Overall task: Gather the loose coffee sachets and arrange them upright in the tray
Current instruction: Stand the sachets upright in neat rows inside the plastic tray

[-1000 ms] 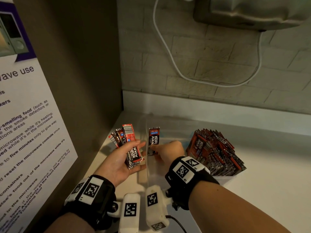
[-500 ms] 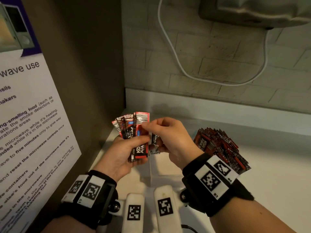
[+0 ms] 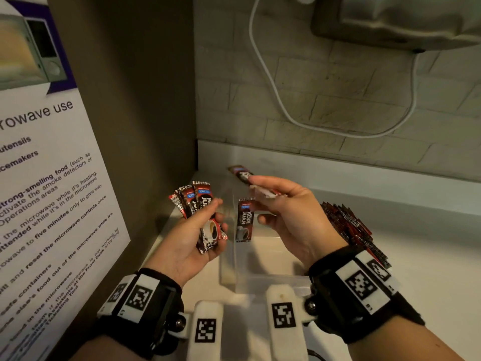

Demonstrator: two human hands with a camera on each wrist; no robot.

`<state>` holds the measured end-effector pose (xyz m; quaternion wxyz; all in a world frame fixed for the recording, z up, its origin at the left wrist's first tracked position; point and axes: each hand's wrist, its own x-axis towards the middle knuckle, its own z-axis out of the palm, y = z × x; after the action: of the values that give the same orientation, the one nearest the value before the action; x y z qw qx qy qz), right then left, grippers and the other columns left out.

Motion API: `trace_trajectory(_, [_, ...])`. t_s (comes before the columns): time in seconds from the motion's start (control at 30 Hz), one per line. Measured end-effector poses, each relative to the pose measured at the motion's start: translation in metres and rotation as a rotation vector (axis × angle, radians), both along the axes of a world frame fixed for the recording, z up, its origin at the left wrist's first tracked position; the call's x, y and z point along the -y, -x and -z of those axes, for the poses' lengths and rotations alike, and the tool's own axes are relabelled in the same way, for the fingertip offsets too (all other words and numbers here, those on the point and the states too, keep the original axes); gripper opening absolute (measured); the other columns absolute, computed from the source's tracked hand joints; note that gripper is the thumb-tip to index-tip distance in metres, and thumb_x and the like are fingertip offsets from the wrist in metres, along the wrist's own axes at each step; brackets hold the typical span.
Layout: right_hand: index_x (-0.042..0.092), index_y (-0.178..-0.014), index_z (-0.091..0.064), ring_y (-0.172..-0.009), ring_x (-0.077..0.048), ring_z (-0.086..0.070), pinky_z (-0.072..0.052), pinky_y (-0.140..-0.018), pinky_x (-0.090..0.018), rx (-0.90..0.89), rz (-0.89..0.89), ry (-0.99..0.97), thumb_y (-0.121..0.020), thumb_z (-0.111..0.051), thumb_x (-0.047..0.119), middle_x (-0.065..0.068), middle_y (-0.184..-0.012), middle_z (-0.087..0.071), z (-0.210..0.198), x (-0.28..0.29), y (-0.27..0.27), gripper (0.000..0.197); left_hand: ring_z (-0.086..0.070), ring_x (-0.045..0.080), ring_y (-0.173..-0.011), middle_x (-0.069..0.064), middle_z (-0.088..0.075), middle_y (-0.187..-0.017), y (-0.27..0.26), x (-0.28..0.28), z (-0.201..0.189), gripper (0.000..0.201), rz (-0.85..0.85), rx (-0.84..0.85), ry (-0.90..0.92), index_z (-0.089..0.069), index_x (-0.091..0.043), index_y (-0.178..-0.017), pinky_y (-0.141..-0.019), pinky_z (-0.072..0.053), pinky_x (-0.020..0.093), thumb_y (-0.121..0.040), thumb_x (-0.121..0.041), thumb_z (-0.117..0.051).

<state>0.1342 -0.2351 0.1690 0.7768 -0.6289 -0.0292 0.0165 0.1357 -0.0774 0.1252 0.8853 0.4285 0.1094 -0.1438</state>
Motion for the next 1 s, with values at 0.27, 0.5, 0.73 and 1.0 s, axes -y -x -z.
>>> trace_trajectory(0.27, [0.009, -0.111, -0.068, -0.073, -0.006, -0.063, -0.046, -0.059, -0.013, 0.071, -0.216, 0.29, -0.076, -0.045, -0.026, -0.007, -0.097, -0.07, 0.017, -0.006, 0.013, 0.055, -0.064, 0.012, -0.06, 0.002, -0.069, -0.076, -0.006, 0.002, -0.012, 0.013, -0.137, 0.043, 0.014, -0.065, -0.02, -0.086, -0.044, -0.047, 0.018, -0.082, -0.008, -0.066])
trace_trajectory(0.5, [0.011, -0.077, -0.061, -0.041, 0.003, -0.05, -0.036, -0.041, -0.009, 0.022, 0.038, 0.359, -0.08, -0.066, -0.01, -0.001, -0.059, -0.06, 0.014, -0.009, 0.007, 0.022, -0.069, 0.014, -0.064, 0.003, -0.073, -0.075, -0.005, 0.007, -0.012, 0.014, -0.097, 0.15, -0.196, -0.067, -0.015, -0.092, -0.052, -0.053, 0.026, -0.079, -0.009, -0.07])
trace_trajectory(0.73, [0.012, -0.061, -0.058, -0.052, -0.013, -0.05, -0.038, -0.049, -0.022, -0.272, 0.331, 0.337, -0.081, -0.067, -0.005, -0.005, -0.063, -0.059, 0.047, -0.006, -0.014, 0.028, -0.069, 0.015, -0.088, 0.0, -0.074, -0.095, -0.007, 0.008, 0.002, 0.01, -0.146, 0.069, -0.254, -0.066, -0.025, -0.085, -0.079, -0.049, 0.037, -0.085, -0.014, -0.068])
trace_trajectory(1.0, [0.011, -0.076, -0.055, -0.07, -0.02, -0.062, -0.057, -0.071, -0.03, -0.484, 0.199, 0.352, -0.085, -0.061, 0.0, -0.007, -0.078, -0.06, 0.07, -0.001, -0.032, 0.015, -0.062, 0.009, -0.105, -0.005, -0.071, -0.112, -0.004, 0.017, 0.011, 0.019, -0.065, 0.069, -0.235, -0.064, -0.021, -0.086, -0.078, -0.047, 0.031, -0.09, -0.002, -0.06])
